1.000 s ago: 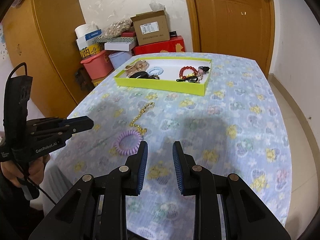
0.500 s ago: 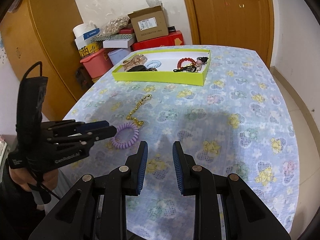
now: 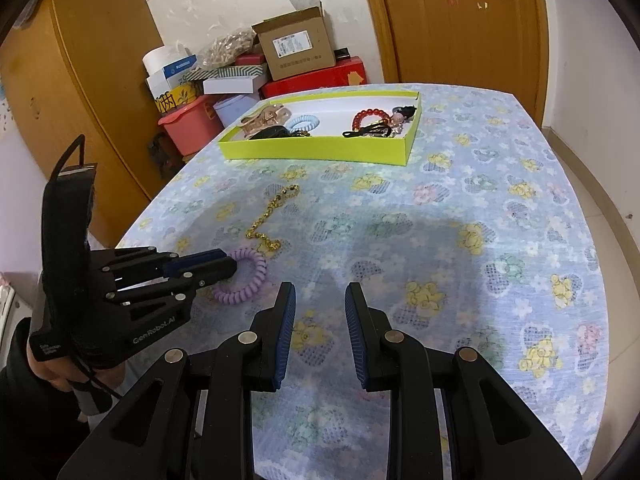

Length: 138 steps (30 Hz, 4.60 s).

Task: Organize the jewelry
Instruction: 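Grasp the purple coil hair tie with the left tool, then grasp the long gold chain with the right tool while the left tool holds the purple coil, then carry the purple coil and gold chain into the tray and open both tools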

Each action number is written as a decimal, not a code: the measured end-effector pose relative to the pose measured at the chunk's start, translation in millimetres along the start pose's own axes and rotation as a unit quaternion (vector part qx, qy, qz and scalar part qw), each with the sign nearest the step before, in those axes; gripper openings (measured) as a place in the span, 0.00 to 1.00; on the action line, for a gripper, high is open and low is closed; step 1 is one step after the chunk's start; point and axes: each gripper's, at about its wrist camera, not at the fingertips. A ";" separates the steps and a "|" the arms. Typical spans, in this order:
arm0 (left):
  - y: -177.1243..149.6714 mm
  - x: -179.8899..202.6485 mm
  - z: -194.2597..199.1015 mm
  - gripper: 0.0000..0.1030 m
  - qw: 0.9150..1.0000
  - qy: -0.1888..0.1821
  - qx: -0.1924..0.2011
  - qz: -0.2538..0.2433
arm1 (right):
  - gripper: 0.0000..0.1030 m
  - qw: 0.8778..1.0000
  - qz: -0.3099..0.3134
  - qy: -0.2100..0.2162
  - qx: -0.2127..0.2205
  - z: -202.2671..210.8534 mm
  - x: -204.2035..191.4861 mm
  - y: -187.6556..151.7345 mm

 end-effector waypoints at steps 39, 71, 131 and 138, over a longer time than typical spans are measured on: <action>-19.1 -89.1 47.1 0.09 0.993 -0.003 0.057 0.103 | 0.27 0.991 0.133 -0.006 -0.021 -83.9 -86.6 41.6; -19.1 -102.4 54.2 0.09 0.991 -0.011 0.061 0.116 | 0.40 0.966 0.251 0.065 -0.027 -92.2 -89.5 52.8; 93.6 -69.3 81.9 0.09 0.995 -0.002 0.097 0.034 | 0.08 0.987 0.129 0.009 0.096 21.6 -50.9 153.2; 130.4 -84.9 65.6 0.09 0.995 0.006 0.098 0.025 | 0.08 0.988 0.126 0.008 0.090 -7.0 -47.3 180.7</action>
Point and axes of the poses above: each gripper's, at about its wrist camera, not at the fingertips, and z roughly against the way its jaws point, x to its right, y to its top, and after that the axes turned 12 degrees about -y, right-handed
